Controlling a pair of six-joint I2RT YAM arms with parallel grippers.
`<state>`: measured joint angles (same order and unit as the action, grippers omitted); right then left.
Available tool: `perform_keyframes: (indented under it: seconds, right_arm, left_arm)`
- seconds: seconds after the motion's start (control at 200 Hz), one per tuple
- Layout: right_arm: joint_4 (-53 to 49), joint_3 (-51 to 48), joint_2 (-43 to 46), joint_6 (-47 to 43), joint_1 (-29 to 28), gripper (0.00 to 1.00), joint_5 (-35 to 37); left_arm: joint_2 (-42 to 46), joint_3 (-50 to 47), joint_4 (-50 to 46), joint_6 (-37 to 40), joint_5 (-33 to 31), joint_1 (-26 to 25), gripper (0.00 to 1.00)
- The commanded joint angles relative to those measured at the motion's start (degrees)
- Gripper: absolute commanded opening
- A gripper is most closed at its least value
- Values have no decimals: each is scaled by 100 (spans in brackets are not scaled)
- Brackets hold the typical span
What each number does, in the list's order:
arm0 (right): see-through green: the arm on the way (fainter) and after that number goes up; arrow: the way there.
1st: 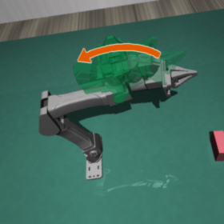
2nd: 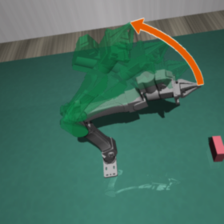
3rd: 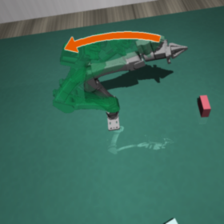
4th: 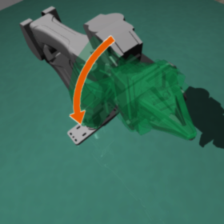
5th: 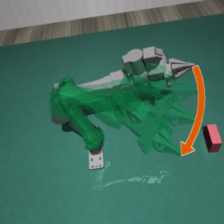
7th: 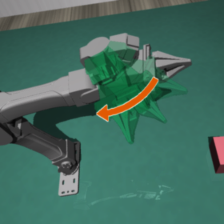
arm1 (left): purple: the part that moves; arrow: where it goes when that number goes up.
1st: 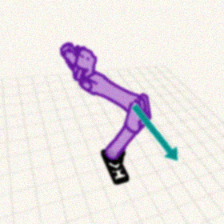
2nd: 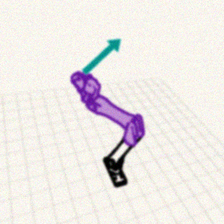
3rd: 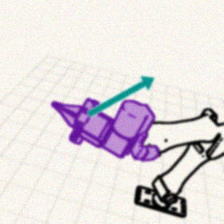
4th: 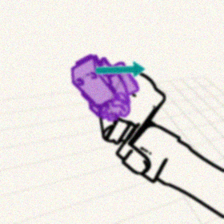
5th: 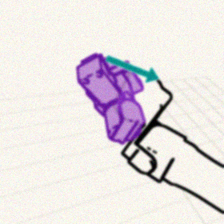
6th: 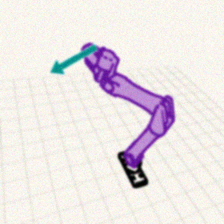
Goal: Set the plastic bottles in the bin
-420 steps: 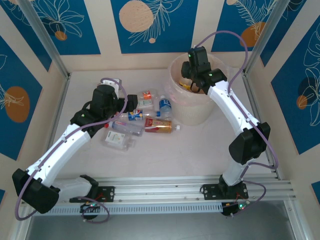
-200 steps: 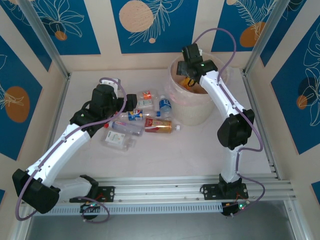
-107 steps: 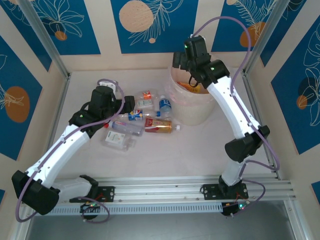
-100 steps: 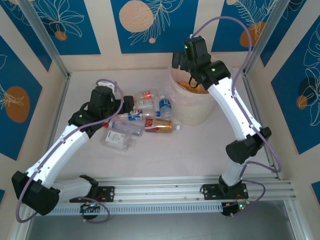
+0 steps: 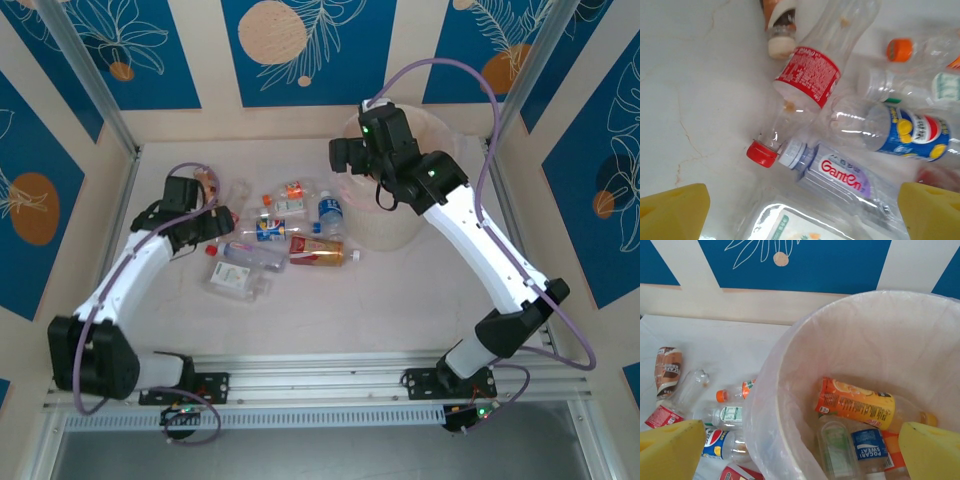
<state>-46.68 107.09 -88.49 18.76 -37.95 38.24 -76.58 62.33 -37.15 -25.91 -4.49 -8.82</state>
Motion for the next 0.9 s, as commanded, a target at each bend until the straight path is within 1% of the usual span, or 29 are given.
perform_keyframes:
  seconds: [0.0,0.09,0.18,0.275,0.4,0.53,0.72,0.895]
  right_arm:
    - [189,-170,268,-86,-115,99,295]
    - [156,-278,319,-84,-148,99,333]
    - [139,-389,382,-33,-193,99,366]
    - [188,-535,467,17,-246,99,393]
    - [298,-709,561,46,-309,99,456]
    - [365,-793,613,85,-360,99,534]
    - [425,-885,631,142,-421,99,629]
    - [380,-925,627,145,-449,99,761]
  left_arm:
    - [-549,538,-1,516,2,230,96]
    - [-1099,932,243,498,163,551,90]
    - [-1751,1491,370,497,223,766,89]
    - [-2529,2280,283,524,448,937,86]
    - [-3496,3305,108,581,553,1038,85]
    - [-4287,4175,-54,544,650,1118,84]
    - [-5218,5091,-287,397,621,1159,84]
    - [-5797,5659,-509,256,476,1203,82]
